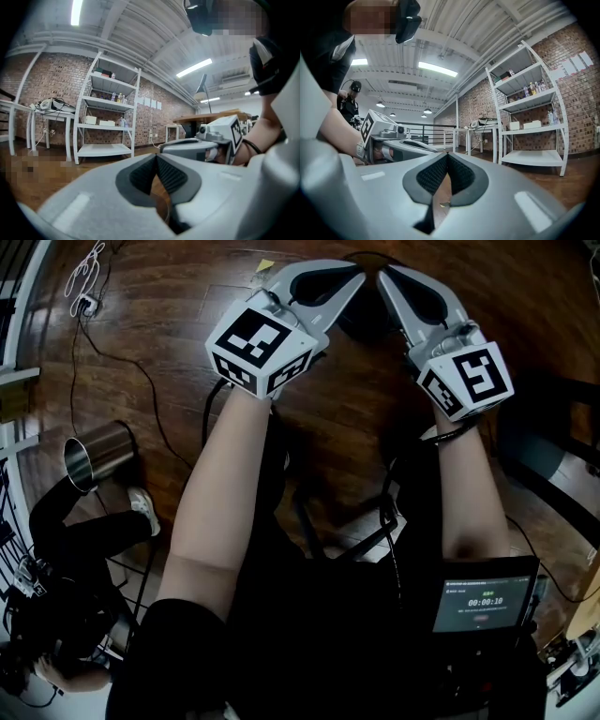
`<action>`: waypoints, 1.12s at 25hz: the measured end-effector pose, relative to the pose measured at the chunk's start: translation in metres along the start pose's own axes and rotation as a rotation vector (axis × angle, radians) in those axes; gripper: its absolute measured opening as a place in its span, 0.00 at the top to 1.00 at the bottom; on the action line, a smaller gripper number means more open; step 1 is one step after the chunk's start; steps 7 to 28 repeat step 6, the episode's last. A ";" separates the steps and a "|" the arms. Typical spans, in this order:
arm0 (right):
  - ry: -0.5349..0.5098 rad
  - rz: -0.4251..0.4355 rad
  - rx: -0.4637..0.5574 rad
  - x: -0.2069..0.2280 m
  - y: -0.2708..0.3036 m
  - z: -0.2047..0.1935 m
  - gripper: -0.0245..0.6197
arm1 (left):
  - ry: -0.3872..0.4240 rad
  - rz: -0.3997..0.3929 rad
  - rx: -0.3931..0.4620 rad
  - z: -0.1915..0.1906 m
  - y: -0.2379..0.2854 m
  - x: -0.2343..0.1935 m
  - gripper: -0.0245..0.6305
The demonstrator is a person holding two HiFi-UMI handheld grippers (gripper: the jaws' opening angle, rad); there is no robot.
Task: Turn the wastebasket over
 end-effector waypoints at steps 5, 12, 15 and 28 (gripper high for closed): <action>0.004 -0.005 0.006 0.004 -0.003 0.002 0.95 | 0.002 0.002 0.003 0.002 0.002 0.001 0.96; 0.007 -0.007 0.009 0.005 -0.004 0.001 0.95 | 0.004 0.004 0.001 0.001 0.002 0.001 0.96; 0.007 -0.007 0.009 0.005 -0.004 0.001 0.95 | 0.004 0.004 0.001 0.001 0.002 0.001 0.96; 0.007 -0.007 0.009 0.005 -0.004 0.001 0.95 | 0.004 0.004 0.001 0.001 0.002 0.001 0.96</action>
Point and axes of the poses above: the fingertips, and each gripper's own axes: y forward along the fingers, x to its right, z out of its top, the point moved 10 cm from there along -y, backward along the fingers, and after that the axes turned 13 degrees about z, right-handed, at the moved point
